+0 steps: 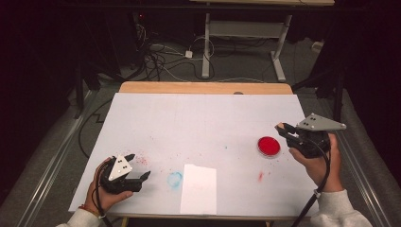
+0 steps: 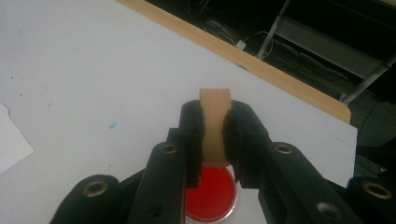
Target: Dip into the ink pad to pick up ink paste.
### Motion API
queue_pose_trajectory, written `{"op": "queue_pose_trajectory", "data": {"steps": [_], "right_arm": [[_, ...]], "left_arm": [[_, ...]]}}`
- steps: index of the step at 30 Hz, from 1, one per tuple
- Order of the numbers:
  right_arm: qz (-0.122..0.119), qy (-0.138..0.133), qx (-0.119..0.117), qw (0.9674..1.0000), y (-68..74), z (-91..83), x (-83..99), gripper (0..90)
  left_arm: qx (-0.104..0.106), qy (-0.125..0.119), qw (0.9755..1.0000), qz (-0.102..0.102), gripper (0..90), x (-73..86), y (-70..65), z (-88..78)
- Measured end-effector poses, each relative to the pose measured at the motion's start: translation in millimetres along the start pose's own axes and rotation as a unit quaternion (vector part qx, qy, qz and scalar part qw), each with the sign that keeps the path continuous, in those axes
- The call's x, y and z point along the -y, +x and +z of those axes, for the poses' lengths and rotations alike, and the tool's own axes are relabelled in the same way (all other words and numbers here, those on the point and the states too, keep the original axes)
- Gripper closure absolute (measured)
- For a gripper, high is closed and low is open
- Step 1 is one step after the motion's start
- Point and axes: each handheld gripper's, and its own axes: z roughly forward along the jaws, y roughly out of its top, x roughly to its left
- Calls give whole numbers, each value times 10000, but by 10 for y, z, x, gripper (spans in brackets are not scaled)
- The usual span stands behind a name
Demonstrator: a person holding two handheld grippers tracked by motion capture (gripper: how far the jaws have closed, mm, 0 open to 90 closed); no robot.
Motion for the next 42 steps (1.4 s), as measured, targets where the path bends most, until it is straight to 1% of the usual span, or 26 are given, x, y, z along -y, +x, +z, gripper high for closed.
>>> {"op": "queue_pose_trajectory", "data": {"steps": [7,11,13,15,17,18,22,24,26,28,30,33,35,36,37,40,42], "right_arm": [[-3,222,68,9997,-11,171,97,763],[25,375,0,9993,-27,294,172,763],[84,460,-17,9989,-32,351,207,763],[32,584,-1,9983,-28,417,242,763],[25,669,-34,9978,-31,490,283,763],[64,709,-73,9974,-36,526,305,763],[152,907,-98,9957,-65,651,385,763],[177,1032,-76,9945,-76,709,417,763],[182,1136,-123,9933,-76,760,445,763],[175,1253,-115,9919,-80,799,474,763],[289,1308,-169,9908,-102,829,513,762],[346,1418,-171,9891,-124,867,560,763],[422,1445,-246,9883,-141,888,584,763],[442,1459,-245,9880,-143,899,594,763],[445,1489,-235,9876,-143,909,602,763],[479,1527,-301,9867,-132,941,618,763],[433,1557,-303,9864,-118,962,616,763]], "left_arm": [[0,22,10000,7,188,2,1,5],[-1,18,10000,-1,188,3,0,8],[-2,16,10000,-6,188,3,-4,10],[-4,28,10000,4,188,3,-6,13],[0,51,10000,34,188,2,-6,15],[0,54,10000,36,188,2,-6,15],[14,59,10000,12,188,5,-7,23],[21,97,9999,39,188,5,-5,25],[17,101,9999,47,188,4,-8,26],[21,83,10000,29,188,6,-10,25],[14,85,10000,31,188,8,-7,22],[24,115,9999,54,188,8,-7,27],[33,113,9999,61,188,7,-9,27],[30,113,9999,60,188,8,-8,27],[33,112,9999,53,188,8,-7,27],[38,114,9999,32,188,11,-8,33],[47,130,9999,43,188,12,-11,37]]}}
